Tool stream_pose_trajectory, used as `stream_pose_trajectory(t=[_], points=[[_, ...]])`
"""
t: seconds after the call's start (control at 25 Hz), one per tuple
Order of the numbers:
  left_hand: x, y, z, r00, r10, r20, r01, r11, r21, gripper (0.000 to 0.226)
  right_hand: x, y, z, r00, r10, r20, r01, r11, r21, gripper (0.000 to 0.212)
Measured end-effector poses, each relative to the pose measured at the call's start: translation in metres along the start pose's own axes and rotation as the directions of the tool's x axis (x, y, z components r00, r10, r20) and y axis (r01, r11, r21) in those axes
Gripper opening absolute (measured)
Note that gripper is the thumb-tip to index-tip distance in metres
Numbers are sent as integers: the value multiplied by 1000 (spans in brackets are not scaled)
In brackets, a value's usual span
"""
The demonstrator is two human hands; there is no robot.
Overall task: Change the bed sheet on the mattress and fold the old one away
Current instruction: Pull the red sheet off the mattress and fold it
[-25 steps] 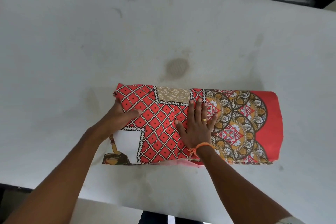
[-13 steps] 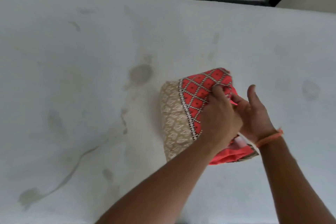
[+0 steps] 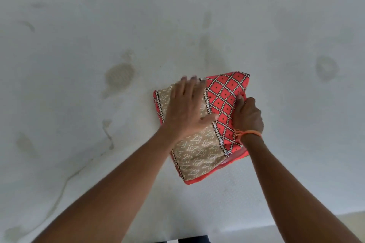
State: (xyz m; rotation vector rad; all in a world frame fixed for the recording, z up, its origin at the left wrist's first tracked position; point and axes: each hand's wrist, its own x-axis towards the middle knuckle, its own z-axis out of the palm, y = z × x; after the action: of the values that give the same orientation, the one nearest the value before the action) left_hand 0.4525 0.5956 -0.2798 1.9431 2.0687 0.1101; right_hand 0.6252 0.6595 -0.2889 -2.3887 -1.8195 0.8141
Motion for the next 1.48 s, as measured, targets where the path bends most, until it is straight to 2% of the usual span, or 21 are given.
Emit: stream_pose_trajectory(t=[0.08,0.16,0.24,0.28,0.36,0.44,0.52,0.6,0.64,0.72,0.8,0.84,0.88,0.96,1.08,1.16,1.24,1.32,1.36,1.4,1.48], points=[[-5,-3,9,1000,-3,25,2,999,33,101,-7,14,7,995,0,-95,-10,995,-100,52],[-26,18,15,999,5,-51,-5,1000,2,95,-25,24,14,968,-91,-233,50,983,-179,46],[-57,47,27,998,49,-50,-49,999,1,88,-56,33,21,955,-153,-253,111,978,-174,47],[-75,59,37,994,105,-25,-104,994,29,85,-72,43,25,971,-99,-216,74,990,-122,47],[-110,70,60,976,213,47,-217,970,109,86,-96,76,35,982,132,-133,-124,990,65,35],[-128,70,76,964,252,87,-263,952,157,95,-103,102,33,947,320,-39,-286,890,357,28],[-128,68,78,968,235,92,-246,959,139,96,-99,110,26,907,416,65,-376,730,571,42],[-123,69,72,967,237,94,-247,961,122,94,-100,103,19,908,392,149,-390,656,647,50],[-122,68,70,965,240,103,-252,959,128,94,-100,99,17,925,361,115,-350,695,628,51],[-120,67,65,964,241,114,-254,959,126,92,-101,94,16,953,303,8,-249,765,594,39],[-118,67,60,965,238,107,-249,963,107,87,-96,91,16,955,293,-48,-208,774,598,19],[-118,67,58,967,237,94,-246,965,93,85,-93,90,15,956,290,-43,-207,771,602,22],[-117,68,58,968,235,84,-241,968,75,83,-89,89,15,961,276,-2,-214,747,629,37],[-115,68,57,971,227,68,-231,972,46,80,-89,82,6,959,252,126,-260,614,745,56],[-112,70,53,972,233,-33,-233,972,0,68,-85,79,-3,951,156,268,-310,478,822,38],[-104,74,47,960,229,-159,-237,971,-31,40,-81,83,-5,968,174,181,-245,504,828,41],[-85,75,36,972,90,-219,-132,974,-184,15,-77,84,-12,980,191,57,-163,603,781,52],[-66,70,29,984,-106,-146,35,906,-423,16,-70,86,-19,974,227,-5,-135,596,792,31],[-60,67,28,984,-151,-100,80,857,-510,19,-67,88,-23,975,220,10,-139,579,804,22],[-58,66,29,984,-161,-71,96,830,-550,23,-65,91,-24,981,194,14,-130,597,791,24],[-58,64,29,988,-145,-61,86,823,-562,29,-62,98,-20,997,70,-45,-25,768,639,27]])
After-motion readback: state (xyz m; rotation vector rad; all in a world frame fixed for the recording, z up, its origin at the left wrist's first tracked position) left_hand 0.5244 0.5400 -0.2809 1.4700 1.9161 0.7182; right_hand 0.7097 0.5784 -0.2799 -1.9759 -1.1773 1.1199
